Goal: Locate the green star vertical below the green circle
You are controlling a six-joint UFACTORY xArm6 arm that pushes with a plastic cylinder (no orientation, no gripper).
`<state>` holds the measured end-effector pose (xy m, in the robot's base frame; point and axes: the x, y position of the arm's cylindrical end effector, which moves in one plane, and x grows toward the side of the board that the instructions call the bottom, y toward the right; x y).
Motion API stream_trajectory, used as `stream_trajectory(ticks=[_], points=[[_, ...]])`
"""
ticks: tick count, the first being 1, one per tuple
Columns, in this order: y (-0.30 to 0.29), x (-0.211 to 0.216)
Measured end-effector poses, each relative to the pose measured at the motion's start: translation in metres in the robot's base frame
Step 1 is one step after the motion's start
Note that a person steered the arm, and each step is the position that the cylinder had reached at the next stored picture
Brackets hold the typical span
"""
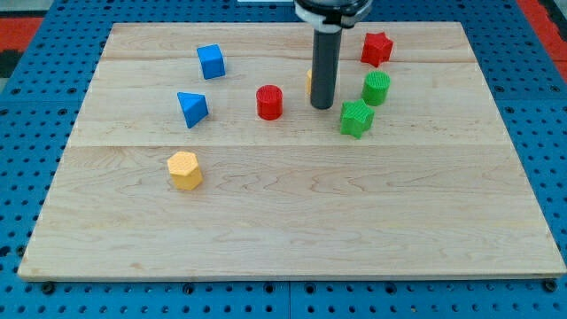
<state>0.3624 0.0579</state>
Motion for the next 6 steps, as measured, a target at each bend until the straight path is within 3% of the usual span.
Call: stream_trajectory(ticks=[1,2,3,4,6], points=[[0.034,0.009],[0.028,0.032],[-0.01,0.02],[-0.036,0.041],[0.026,0.056]])
